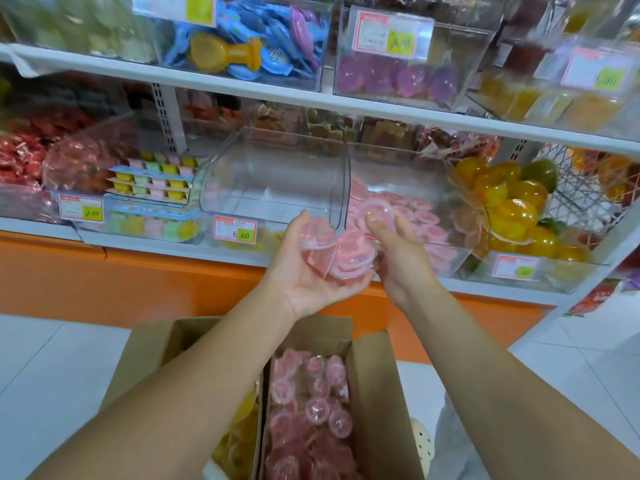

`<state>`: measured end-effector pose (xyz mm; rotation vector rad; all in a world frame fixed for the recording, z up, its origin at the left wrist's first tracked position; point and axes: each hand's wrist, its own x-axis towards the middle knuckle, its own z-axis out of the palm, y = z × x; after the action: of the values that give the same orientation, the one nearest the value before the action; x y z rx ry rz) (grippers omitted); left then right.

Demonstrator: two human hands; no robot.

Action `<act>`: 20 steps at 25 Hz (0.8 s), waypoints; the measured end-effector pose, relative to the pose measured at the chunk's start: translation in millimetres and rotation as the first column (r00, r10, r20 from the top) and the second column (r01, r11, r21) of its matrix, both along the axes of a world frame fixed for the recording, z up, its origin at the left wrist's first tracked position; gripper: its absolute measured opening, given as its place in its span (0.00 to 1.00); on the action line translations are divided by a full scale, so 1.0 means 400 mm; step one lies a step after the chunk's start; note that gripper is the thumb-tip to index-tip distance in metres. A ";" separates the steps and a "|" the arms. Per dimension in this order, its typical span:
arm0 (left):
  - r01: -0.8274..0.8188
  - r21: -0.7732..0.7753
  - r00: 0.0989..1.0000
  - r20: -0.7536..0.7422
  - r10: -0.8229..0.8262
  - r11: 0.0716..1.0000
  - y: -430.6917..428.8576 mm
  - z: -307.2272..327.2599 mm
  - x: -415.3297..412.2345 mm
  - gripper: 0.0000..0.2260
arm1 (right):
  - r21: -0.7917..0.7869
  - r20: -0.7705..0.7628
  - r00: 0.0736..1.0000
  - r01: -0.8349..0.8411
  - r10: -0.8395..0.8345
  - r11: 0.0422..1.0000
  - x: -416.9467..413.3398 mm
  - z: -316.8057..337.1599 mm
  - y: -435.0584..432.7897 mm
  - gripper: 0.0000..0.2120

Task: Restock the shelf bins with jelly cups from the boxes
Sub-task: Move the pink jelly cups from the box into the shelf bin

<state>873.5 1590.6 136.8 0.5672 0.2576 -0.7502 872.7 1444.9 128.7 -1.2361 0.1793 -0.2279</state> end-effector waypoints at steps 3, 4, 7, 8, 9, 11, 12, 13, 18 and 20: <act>-0.025 -0.041 0.999 0.019 0.026 0.999 -0.007 0.034 0.043 0.28 | 0.118 0.014 0.997 0.080 -0.082 0.990 0.068 0.040 -0.015 0.16; -0.042 -0.050 0.999 0.020 0.043 0.998 -0.008 0.044 0.060 0.29 | 0.154 0.013 0.996 0.086 -0.089 0.984 0.093 0.056 -0.031 0.17; -0.108 -0.059 0.994 0.025 0.110 0.992 -0.006 0.070 0.125 0.26 | 0.337 -0.070 0.984 0.176 -0.162 0.925 0.171 0.103 -0.117 0.14; -0.128 -0.054 0.991 0.029 0.130 0.990 -0.004 0.074 0.146 0.25 | 0.341 -0.107 0.973 0.229 -0.204 0.912 0.209 0.103 -0.160 0.11; -0.145 -0.049 0.989 0.034 0.147 0.988 -0.003 0.074 0.167 0.24 | 0.283 -0.145 0.963 0.259 -0.226 0.924 0.247 0.102 -0.197 0.08; -0.163 -0.043 0.985 0.055 0.166 0.986 -0.003 0.070 0.205 0.23 | 0.030 -0.214 0.948 0.247 -0.235 0.969 0.338 0.080 -0.268 0.11; -0.170 -0.042 0.982 0.070 0.173 0.985 -0.005 0.068 0.222 0.22 | -0.107 -0.226 0.944 0.222 -0.241 0.969 0.382 0.072 -0.292 0.12; -0.179 -0.041 0.980 0.079 0.181 0.983 -0.007 0.067 0.238 0.22 | -0.239 -0.226 0.942 0.193 -0.248 0.952 0.425 0.061 -0.311 0.11; -0.203 -0.032 0.968 0.143 0.206 0.979 -0.027 0.072 0.298 0.20 | -0.677 -0.276 0.933 -0.018 -0.231 0.736 0.605 0.003 -0.328 0.09; -0.210 -0.027 0.967 0.144 0.211 0.977 -0.031 0.074 0.315 0.20 | -0.752 -0.241 0.923 0.018 -0.300 0.659 0.663 -0.040 -0.332 0.05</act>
<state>999.5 1578.1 166.6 0.5717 0.1741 -0.5011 1137.8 1312.0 112.7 -2.0941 0.5513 -0.2448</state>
